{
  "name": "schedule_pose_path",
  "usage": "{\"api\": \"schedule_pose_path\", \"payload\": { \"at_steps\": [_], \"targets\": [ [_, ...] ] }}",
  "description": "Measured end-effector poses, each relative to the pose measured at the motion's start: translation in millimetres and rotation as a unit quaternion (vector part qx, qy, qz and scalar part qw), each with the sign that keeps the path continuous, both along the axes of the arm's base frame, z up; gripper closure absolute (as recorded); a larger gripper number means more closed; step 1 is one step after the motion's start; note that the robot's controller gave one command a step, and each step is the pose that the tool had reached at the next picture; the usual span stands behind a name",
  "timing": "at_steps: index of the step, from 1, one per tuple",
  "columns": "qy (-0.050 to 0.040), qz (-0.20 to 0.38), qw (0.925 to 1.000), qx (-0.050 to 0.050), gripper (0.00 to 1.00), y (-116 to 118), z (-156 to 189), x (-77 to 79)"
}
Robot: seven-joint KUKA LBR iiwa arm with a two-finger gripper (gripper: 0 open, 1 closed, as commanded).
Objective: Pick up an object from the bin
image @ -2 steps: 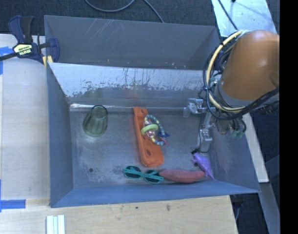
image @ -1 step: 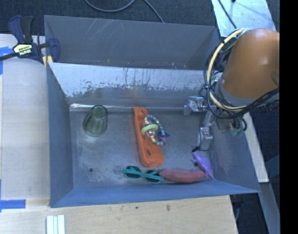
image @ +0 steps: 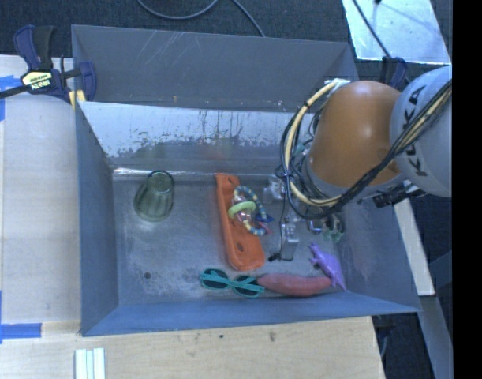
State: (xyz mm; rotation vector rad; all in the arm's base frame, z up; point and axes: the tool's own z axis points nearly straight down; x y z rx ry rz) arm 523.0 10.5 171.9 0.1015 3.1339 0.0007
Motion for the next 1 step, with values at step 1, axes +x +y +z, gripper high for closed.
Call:
{"api": "schedule_pose_path", "payload": {
  "at_steps": [1],
  "targets": [
    [0.0021,0.077,0.997,-0.001,0.0,63.7,-12.8,-21.5]
  ]
}}
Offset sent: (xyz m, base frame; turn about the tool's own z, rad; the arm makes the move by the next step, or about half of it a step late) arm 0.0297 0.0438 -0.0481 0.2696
